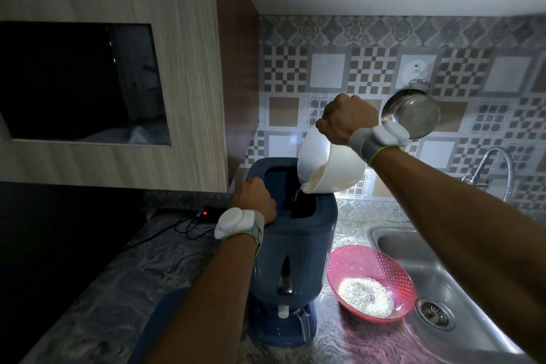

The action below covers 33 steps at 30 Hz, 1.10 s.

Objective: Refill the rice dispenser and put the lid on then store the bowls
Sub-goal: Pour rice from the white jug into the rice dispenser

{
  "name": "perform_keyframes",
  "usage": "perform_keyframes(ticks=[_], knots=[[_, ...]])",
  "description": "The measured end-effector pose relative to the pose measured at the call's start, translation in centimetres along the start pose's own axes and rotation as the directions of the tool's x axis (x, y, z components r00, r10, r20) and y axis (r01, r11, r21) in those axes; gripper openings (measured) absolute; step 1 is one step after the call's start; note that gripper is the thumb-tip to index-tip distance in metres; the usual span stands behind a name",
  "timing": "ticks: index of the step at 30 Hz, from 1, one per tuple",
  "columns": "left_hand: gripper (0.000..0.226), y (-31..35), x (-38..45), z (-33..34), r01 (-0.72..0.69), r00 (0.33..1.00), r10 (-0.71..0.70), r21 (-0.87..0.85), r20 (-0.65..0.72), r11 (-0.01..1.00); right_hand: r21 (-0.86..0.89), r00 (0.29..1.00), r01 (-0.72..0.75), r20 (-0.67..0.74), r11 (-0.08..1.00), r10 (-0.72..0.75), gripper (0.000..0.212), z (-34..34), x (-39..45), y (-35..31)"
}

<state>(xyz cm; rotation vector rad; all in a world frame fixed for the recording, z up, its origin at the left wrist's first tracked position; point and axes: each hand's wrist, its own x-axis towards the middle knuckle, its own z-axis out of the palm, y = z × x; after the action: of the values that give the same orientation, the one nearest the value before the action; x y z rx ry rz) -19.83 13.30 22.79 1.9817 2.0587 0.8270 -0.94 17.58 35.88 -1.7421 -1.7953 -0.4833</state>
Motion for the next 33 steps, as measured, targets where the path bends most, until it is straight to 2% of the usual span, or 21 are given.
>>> perform_keyframes(ticks=[4,33], knots=[[0.018,0.07,0.04,0.11,0.007,1.000,-0.007,0.000,-0.003,1.000,-0.013,1.000,0.004,0.011,1.000,-0.004,0.037,-0.12,0.01,-0.10],[0.020,0.04,0.19,0.18,0.021,1.000,-0.021,0.015,0.007,1.000,-0.009,0.999,0.020,0.033,1.000,-0.020,0.036,-0.74,-0.16,-0.55]])
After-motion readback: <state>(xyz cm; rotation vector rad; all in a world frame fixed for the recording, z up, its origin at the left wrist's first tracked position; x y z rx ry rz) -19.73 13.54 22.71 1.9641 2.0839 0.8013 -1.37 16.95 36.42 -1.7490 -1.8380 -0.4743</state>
